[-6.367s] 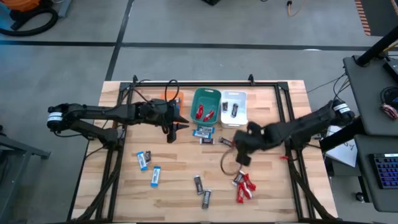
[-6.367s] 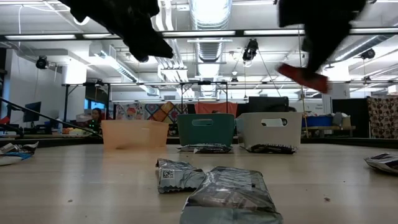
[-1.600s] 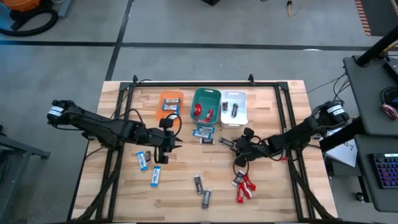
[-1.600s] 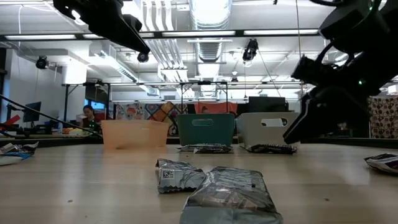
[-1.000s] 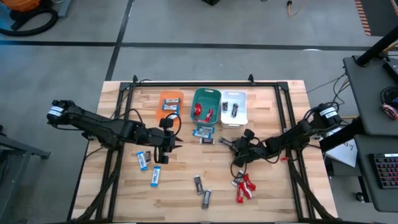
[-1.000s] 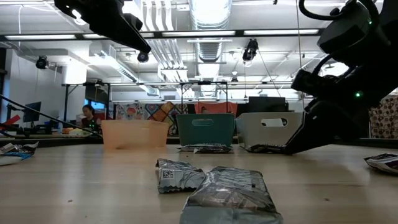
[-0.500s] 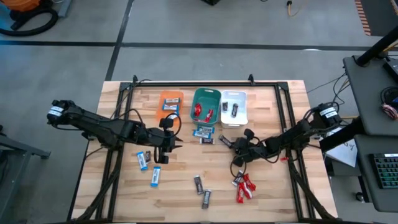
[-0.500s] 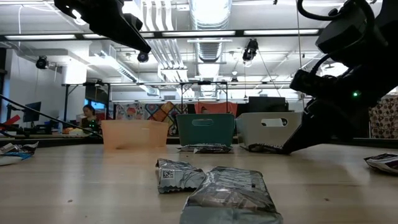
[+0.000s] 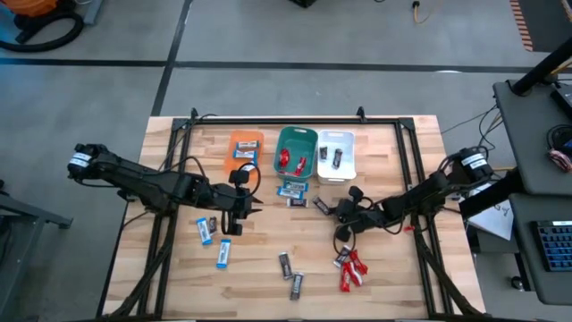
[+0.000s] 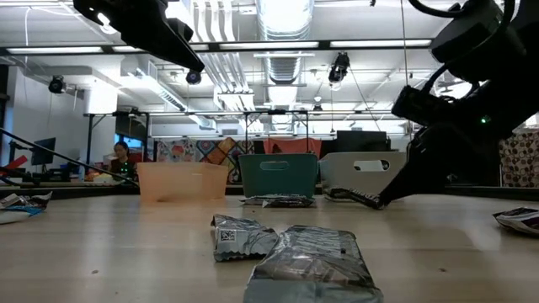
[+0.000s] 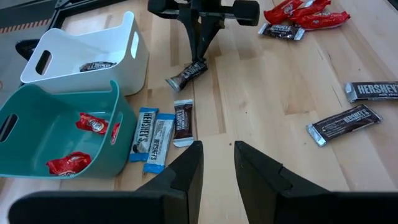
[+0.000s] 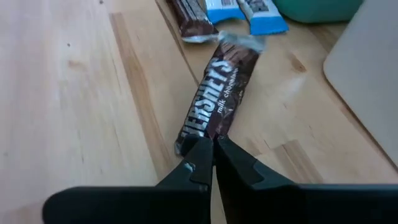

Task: Organize candy in baskets
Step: Put the brown chocolate into the white bin

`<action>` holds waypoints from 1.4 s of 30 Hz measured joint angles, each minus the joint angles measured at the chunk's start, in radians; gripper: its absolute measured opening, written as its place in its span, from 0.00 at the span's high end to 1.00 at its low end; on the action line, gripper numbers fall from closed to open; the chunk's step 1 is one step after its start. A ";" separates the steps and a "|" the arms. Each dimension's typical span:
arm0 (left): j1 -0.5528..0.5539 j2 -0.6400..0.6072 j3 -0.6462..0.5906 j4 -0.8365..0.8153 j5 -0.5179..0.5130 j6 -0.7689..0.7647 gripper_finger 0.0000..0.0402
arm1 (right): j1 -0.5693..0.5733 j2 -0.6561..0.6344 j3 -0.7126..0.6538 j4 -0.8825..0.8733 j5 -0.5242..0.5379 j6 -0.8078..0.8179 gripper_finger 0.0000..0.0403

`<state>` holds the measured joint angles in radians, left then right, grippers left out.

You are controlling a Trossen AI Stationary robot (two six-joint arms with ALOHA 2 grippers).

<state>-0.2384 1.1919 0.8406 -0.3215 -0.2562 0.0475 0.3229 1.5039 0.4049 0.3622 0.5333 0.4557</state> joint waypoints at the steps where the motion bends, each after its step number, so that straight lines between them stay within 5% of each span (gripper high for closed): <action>1: 0.000 0.000 0.000 -0.001 0.000 0.000 0.81 | 0.000 -0.005 0.000 0.003 0.000 -0.003 0.98; 17: 0.000 0.000 0.000 0.000 0.000 0.000 0.81 | -0.002 -0.100 0.000 0.137 0.025 -0.121 0.98; 27: 0.000 0.000 0.000 0.000 0.000 0.000 0.81 | -0.069 -0.256 0.000 0.144 0.246 -0.164 0.98; 35: 0.000 0.000 0.000 0.000 0.000 0.000 0.81 | -0.097 -0.339 0.000 0.075 0.140 -0.255 0.98; 42: 0.000 0.000 -0.001 0.000 0.000 -0.001 0.81 | -0.075 -0.310 0.000 -0.128 0.087 -0.143 0.98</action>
<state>-0.2383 1.1919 0.8398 -0.3215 -0.2561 0.0469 0.2481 1.1940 0.4053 0.2345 0.6205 0.3126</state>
